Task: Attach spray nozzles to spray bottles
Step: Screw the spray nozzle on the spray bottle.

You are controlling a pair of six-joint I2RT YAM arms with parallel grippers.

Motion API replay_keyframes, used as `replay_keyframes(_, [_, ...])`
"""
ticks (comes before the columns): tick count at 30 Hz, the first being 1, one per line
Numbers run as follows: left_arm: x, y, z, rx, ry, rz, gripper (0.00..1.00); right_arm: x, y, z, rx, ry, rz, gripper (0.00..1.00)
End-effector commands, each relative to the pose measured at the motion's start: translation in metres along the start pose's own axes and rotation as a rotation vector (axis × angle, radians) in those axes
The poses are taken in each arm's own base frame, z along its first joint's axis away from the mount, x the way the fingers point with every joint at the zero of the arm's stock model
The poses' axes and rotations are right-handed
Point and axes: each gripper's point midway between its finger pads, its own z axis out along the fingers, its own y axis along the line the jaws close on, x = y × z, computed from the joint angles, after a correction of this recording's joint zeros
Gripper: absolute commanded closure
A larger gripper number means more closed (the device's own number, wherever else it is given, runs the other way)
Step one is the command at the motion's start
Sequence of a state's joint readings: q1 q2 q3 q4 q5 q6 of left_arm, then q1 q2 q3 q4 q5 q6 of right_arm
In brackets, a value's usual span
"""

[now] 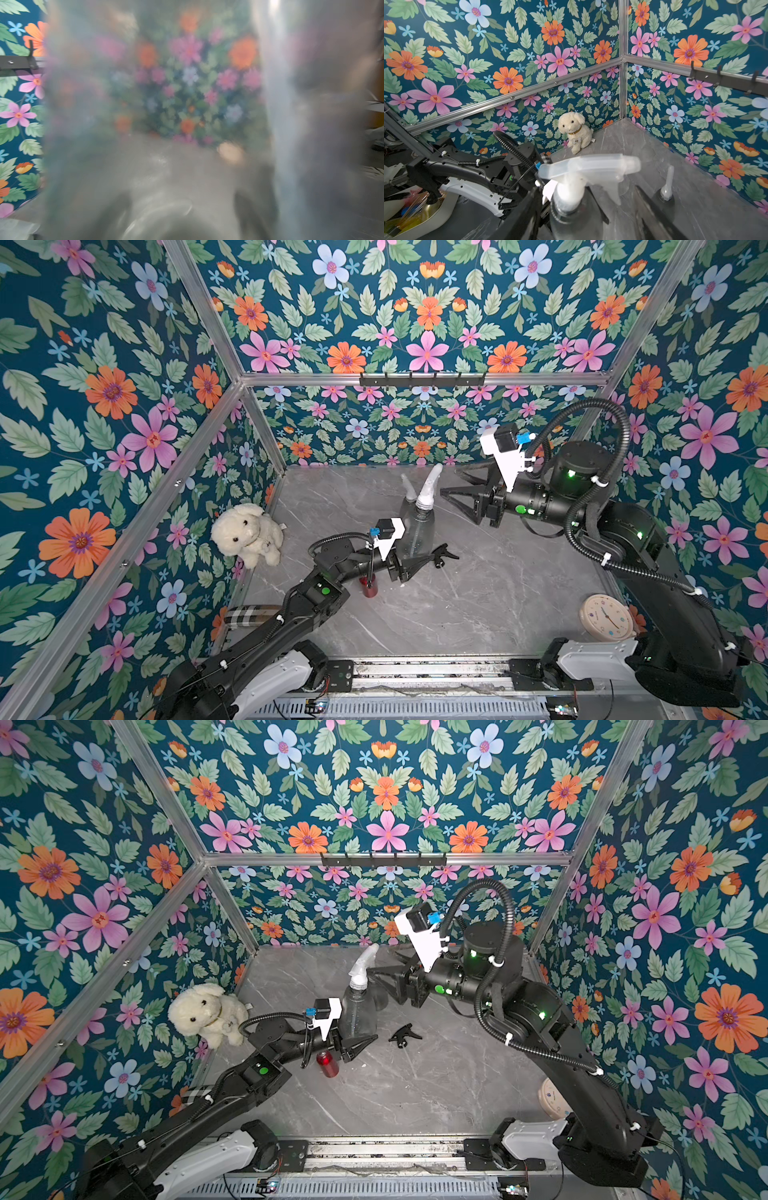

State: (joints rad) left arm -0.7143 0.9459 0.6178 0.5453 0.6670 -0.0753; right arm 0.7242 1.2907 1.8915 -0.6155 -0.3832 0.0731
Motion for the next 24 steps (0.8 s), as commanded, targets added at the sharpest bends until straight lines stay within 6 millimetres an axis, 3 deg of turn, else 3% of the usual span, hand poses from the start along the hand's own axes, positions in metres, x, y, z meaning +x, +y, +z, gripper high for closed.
replay_keyframes(1, [-0.008,-0.013,0.0,0.073,-0.021,0.021,1.0,-0.001,0.004,-0.003,-0.11,0.008,0.02,0.22])
replay_keyframes(4, [-0.01,-0.02,-0.001,0.111,-0.022,0.018,1.0,0.0,0.005,0.0,-0.21,0.013,0.067,0.17])
replay_keyframes(12, [-0.01,-0.026,0.0,0.156,-0.023,0.005,1.0,0.01,0.017,0.012,-0.375,0.082,0.092,0.15])
replay_keyframes(24, [-0.007,-0.01,0.005,0.079,-0.012,-0.001,1.0,0.03,0.024,0.025,-0.315,0.166,0.049,0.41])
